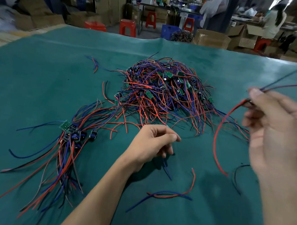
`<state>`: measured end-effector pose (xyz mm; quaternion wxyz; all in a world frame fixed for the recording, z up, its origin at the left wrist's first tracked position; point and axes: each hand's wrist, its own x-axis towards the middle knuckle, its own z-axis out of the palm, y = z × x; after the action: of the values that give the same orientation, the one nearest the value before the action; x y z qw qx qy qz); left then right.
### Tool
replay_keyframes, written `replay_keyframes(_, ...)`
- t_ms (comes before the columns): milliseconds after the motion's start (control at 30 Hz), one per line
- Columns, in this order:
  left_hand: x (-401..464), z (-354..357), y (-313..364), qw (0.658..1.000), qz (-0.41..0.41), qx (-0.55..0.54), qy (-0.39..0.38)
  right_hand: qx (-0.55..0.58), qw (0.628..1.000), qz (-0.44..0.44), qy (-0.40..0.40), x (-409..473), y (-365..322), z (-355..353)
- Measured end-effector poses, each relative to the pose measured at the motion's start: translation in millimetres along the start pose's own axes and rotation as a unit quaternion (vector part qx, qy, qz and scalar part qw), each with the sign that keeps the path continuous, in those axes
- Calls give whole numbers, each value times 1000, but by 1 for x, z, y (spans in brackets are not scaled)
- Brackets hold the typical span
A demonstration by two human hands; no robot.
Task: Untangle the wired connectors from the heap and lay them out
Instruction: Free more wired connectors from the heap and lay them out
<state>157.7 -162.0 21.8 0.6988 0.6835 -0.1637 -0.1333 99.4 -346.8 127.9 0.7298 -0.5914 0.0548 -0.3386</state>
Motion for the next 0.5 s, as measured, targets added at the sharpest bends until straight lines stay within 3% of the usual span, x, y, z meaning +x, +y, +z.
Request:
replay_keyframes(167,1,2,-1,999,-3,-33,19,-26,988,32,-148,-35,3,65)
replay_keyframes(267,2,3,-3,998,13,-48,41,-111,963,35,-244,-57,23,124)
replay_keyframes(333,4,-1,-7,999,20,-22,42,-231,916,19,-326,-62,36,158)
replay_keyframes(400,6,-3,-10,997,17,-33,69,-375,840,-14,-393,-57,48,175)
replay_keyframes(433,6,-2,-10,993,15,-56,98,-425,810,-26,-404,-50,55,176)
replay_keyframes(500,6,1,-7,982,22,-95,160,-471,793,-38,-385,-32,66,166)
